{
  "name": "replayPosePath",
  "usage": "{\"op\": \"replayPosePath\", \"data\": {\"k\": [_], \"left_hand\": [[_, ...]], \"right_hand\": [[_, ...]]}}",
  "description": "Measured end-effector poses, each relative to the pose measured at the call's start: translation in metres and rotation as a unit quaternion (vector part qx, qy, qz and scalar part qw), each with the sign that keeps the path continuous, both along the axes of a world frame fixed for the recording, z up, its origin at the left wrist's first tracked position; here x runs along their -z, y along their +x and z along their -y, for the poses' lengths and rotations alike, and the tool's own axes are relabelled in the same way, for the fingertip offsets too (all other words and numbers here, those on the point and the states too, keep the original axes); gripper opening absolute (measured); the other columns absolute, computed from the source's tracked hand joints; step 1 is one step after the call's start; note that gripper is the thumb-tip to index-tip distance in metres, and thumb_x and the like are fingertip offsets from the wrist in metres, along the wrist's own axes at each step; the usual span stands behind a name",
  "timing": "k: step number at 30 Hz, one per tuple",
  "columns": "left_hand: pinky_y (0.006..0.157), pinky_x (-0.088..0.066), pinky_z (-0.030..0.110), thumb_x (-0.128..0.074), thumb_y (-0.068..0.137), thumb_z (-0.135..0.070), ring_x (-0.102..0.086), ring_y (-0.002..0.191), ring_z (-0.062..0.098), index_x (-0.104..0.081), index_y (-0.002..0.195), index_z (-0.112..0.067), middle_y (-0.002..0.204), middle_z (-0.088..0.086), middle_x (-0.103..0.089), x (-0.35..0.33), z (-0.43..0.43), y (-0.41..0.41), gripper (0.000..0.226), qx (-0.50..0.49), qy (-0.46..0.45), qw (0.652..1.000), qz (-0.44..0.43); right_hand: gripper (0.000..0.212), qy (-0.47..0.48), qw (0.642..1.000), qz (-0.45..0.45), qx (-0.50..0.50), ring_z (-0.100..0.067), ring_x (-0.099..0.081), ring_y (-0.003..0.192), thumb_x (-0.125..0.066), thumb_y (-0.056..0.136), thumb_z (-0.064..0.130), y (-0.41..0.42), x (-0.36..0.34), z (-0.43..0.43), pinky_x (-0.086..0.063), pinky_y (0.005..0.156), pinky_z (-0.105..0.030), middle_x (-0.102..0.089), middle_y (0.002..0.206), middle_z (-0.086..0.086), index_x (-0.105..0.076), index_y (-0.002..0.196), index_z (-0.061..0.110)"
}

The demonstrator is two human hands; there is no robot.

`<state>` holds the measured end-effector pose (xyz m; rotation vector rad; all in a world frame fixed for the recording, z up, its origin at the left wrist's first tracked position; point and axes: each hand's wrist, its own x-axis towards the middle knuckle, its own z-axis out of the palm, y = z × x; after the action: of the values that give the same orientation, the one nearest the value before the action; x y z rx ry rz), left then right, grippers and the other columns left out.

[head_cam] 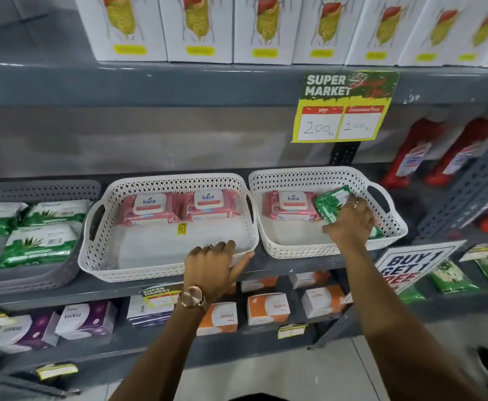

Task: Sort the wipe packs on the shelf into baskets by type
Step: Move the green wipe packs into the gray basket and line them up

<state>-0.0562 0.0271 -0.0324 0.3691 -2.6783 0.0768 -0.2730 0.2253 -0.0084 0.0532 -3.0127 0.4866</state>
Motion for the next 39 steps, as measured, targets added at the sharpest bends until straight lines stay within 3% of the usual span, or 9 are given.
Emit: {"op": "replayPosePath", "data": {"k": [6, 10, 13, 18, 24, 29, 32, 36, 39], "left_hand": [[0.043, -0.041, 0.021, -0.036, 0.088, -0.061, -0.056, 0.040, 0.019, -0.062, 0.067, -0.018, 0.051, -0.002, -0.062, 0.009, -0.001, -0.003, 0.054, 0.015, -0.009, 0.997, -0.069], [0.043, -0.042, 0.023, -0.040, 0.090, -0.054, -0.057, 0.044, 0.017, -0.063, 0.070, -0.020, 0.054, -0.003, -0.064, 0.011, 0.001, 0.000, 0.046, 0.060, -0.006, 0.996, -0.072], [0.041, -0.042, 0.022, -0.041, 0.091, -0.050, -0.057, 0.043, 0.015, -0.063, 0.070, -0.022, 0.053, -0.005, -0.063, 0.004, 0.044, 0.046, 0.041, 0.045, -0.007, 0.994, -0.096], [0.043, -0.044, 0.020, -0.042, 0.090, -0.049, -0.061, 0.049, 0.014, -0.068, 0.082, -0.025, 0.063, -0.008, -0.069, 0.001, 0.056, 0.047, 0.036, 0.102, 0.008, 0.992, -0.073], [0.042, -0.045, 0.021, -0.051, 0.087, -0.043, -0.064, 0.052, 0.016, -0.070, 0.080, -0.026, 0.068, -0.008, -0.071, -0.015, 0.124, 0.111, 0.027, 0.102, 0.004, 0.991, -0.089], [0.055, -0.050, 0.027, -0.056, 0.089, -0.034, -0.065, 0.068, 0.017, -0.068, 0.085, -0.022, 0.087, -0.006, -0.071, -0.028, 0.194, 0.183, 0.018, 0.029, -0.002, 0.991, -0.134], [0.068, -0.046, 0.033, -0.048, 0.092, -0.039, -0.062, 0.081, 0.021, -0.066, 0.090, -0.022, 0.094, -0.004, -0.070, -0.020, 0.247, 0.235, 0.025, -0.082, 0.025, 0.989, -0.120], [0.074, -0.040, 0.037, -0.036, 0.093, -0.042, -0.064, 0.079, 0.028, -0.067, 0.081, -0.021, 0.080, 0.000, -0.071, -0.004, 0.307, 0.286, 0.039, -0.218, 0.029, 0.972, -0.088], [0.078, -0.034, 0.038, -0.035, 0.094, -0.035, -0.061, 0.071, 0.028, -0.062, 0.068, -0.018, 0.067, 0.000, -0.065, 0.004, 0.330, 0.304, 0.041, -0.227, 0.028, 0.969, -0.094]], "right_hand": [[0.088, 0.026, 0.999, -0.031, 0.019, -0.048, -0.037, 0.130, -0.078, 0.067, 0.009, -0.001, 0.005, -0.001, -0.027, 0.114, -0.053, -0.044, 0.136, -0.030, -0.027, 0.139, 0.003], [0.088, -0.032, 0.997, -0.066, 0.014, -0.046, -0.041, 0.127, -0.080, 0.065, 0.010, 0.000, 0.006, -0.004, -0.030, 0.111, -0.051, -0.049, 0.133, -0.027, -0.031, 0.137, 0.003], [0.088, -0.119, 0.985, -0.098, -0.082, -0.043, -0.043, 0.126, -0.082, 0.065, 0.016, 0.040, -0.012, 0.041, -0.033, 0.107, -0.050, -0.050, 0.134, -0.024, -0.034, 0.138, 0.007], [0.087, -0.175, 0.968, -0.158, -0.089, -0.040, -0.049, 0.119, -0.083, 0.061, 0.021, 0.052, -0.037, 0.042, -0.038, 0.102, -0.049, -0.058, 0.130, -0.020, -0.041, 0.136, 0.013], [0.082, -0.250, 0.932, -0.137, -0.225, -0.034, -0.061, 0.105, -0.087, 0.054, 0.026, 0.134, -0.078, 0.135, -0.051, 0.091, -0.043, -0.066, 0.119, -0.013, -0.052, 0.128, 0.017], [0.087, -0.291, 0.892, -0.029, -0.345, -0.024, -0.065, 0.100, -0.090, 0.047, 0.026, 0.202, -0.088, 0.232, -0.054, 0.089, -0.039, -0.069, 0.115, -0.006, -0.054, 0.126, 0.018], [0.089, -0.269, 0.877, 0.006, -0.399, -0.024, -0.065, 0.102, -0.090, 0.048, 0.029, 0.242, -0.083, 0.295, -0.054, 0.090, -0.039, -0.068, 0.117, -0.004, -0.053, 0.128, 0.021], [0.095, -0.218, 0.854, 0.046, -0.470, -0.023, -0.062, 0.111, -0.089, 0.050, 0.032, 0.292, -0.079, 0.373, -0.047, 0.095, -0.027, -0.063, 0.128, -0.006, -0.048, 0.135, 0.021], [0.098, -0.158, 0.851, 0.055, -0.498, -0.028, -0.061, 0.112, -0.087, 0.051, 0.040, 0.322, -0.070, 0.430, -0.050, 0.096, -0.035, -0.064, 0.127, -0.010, -0.044, 0.137, 0.022]]}}
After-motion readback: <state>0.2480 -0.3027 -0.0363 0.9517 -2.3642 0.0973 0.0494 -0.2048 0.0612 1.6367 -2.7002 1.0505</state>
